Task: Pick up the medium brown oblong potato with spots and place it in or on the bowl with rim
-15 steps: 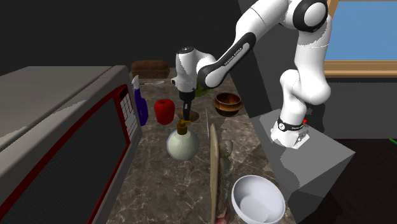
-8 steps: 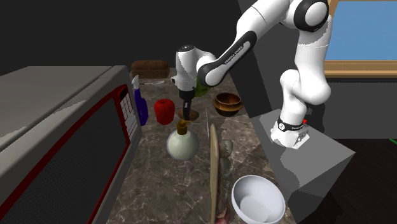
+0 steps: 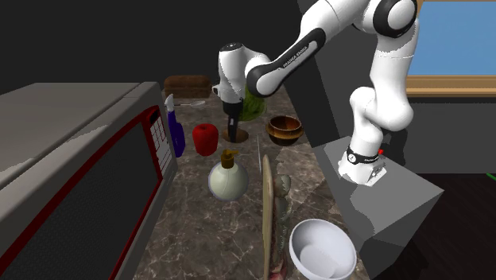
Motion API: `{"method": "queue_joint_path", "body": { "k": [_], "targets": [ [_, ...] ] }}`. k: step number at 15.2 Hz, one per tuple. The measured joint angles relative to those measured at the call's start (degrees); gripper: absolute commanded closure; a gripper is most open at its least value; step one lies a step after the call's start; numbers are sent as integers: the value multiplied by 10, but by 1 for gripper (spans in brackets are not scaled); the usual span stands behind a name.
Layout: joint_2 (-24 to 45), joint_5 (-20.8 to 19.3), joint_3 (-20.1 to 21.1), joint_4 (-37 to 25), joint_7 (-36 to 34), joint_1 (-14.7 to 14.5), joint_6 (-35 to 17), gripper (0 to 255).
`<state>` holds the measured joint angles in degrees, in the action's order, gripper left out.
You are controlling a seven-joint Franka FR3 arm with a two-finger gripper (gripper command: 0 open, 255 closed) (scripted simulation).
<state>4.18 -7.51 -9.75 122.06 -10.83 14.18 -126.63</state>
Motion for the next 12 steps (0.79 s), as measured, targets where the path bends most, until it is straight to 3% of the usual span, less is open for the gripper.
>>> {"method": "queue_joint_path", "body": {
  "k": [12],
  "targets": [
    [-41,-1,2,-48,6,-2,88,255]
  ]
}}
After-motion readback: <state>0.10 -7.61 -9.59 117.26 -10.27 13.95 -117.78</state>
